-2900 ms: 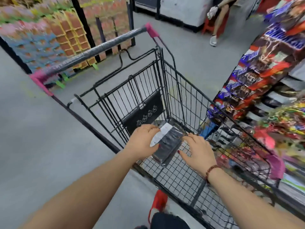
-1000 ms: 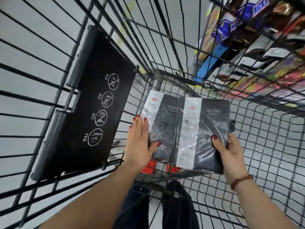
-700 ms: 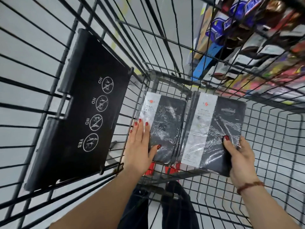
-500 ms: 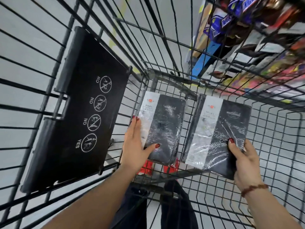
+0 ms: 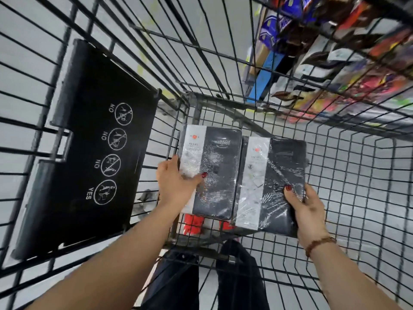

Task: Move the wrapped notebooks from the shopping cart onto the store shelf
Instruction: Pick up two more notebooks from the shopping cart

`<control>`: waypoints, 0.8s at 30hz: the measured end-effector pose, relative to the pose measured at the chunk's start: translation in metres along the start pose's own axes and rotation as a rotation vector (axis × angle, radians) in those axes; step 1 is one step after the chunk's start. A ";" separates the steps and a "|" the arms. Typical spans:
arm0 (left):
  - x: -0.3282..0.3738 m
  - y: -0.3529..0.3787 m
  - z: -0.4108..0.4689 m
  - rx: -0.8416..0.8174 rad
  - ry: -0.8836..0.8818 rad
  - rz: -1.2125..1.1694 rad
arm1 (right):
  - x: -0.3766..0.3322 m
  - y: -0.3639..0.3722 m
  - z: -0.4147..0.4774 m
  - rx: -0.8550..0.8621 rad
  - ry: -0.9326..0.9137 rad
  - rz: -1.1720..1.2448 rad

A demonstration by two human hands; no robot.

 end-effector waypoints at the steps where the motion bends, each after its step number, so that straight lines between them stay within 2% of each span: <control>1: -0.002 0.003 0.004 -0.008 -0.025 -0.027 | 0.001 -0.003 0.001 -0.004 0.007 -0.006; 3: 0.000 0.007 0.005 -0.011 -0.057 -0.097 | 0.002 -0.008 0.002 -0.013 0.015 -0.009; 7: 0.018 0.009 -0.005 -0.004 -0.003 -0.266 | 0.004 -0.015 -0.001 -0.010 0.046 0.002; 10: 0.030 0.008 -0.010 -0.005 0.057 -0.246 | 0.004 -0.021 -0.006 0.017 0.069 0.022; 15: 0.038 0.014 -0.024 -0.187 0.109 -0.157 | -0.013 -0.028 -0.016 0.068 0.057 0.041; 19: 0.051 0.015 -0.040 -0.158 0.092 -0.201 | -0.029 -0.033 -0.031 0.059 0.065 0.012; 24: 0.076 0.003 -0.065 -0.198 0.094 -0.245 | -0.048 -0.041 -0.068 0.126 0.023 0.085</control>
Point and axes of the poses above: each hand's wrist, its own z-axis towards the middle knuckle, its own y-axis out of the palm, x = y × z, the point moved 2 cm from there along z, towards the middle knuckle, and after that the axes turned 12 degrees about -x, right-handed, at the moved point
